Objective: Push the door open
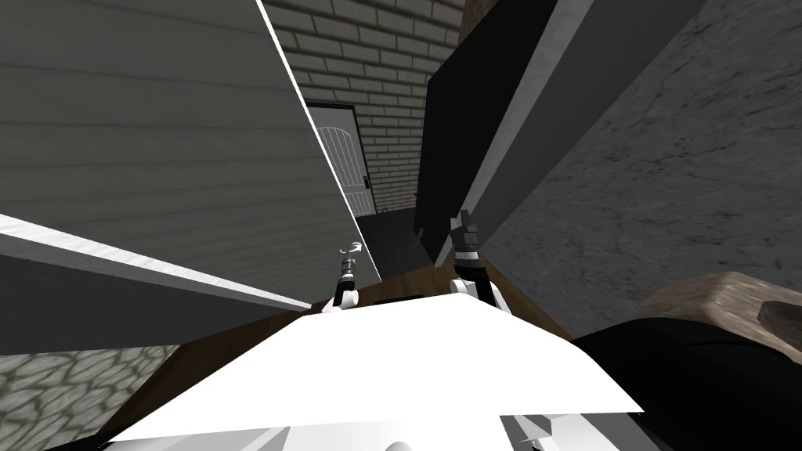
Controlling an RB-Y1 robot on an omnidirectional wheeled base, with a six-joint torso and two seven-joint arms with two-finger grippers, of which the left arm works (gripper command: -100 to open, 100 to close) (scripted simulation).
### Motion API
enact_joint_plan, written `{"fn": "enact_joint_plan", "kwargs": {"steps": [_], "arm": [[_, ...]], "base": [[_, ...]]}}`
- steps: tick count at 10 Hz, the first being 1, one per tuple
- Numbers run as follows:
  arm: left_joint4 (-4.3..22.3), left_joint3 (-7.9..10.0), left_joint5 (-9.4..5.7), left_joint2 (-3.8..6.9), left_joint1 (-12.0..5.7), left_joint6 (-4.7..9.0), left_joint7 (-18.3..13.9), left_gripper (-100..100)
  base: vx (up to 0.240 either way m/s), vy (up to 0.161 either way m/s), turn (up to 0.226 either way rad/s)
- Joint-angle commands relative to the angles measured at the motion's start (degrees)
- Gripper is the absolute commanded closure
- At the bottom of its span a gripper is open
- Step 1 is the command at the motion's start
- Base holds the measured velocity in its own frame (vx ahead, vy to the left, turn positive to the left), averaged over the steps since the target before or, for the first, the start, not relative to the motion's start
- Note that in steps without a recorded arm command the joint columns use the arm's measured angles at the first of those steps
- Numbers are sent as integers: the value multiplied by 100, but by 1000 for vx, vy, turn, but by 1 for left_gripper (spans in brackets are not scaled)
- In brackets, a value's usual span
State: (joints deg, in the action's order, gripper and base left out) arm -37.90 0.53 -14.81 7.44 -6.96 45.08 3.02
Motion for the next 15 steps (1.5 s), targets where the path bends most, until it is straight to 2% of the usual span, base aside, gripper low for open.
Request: {"fn": "enact_joint_plan", "kwargs": {"steps": [1,4,5,10,11,15], "arm": [[17,19,-5,-1,-3,6,4,-100],[66,33,-8,1,-27,26,3,-100],[66,33,-8,1,-27,26,3,100],[66,33,-8,1,-27,26,3,100],[92,160,-78,-7,-65,51,109,100],[157,451,-239,-51,-131,130,355,100]], "base": [[195,37,-22],[158,23,-16],[-12,1,5],[-13,0,-2],[117,-1,-3],[186,12,-4]]}}
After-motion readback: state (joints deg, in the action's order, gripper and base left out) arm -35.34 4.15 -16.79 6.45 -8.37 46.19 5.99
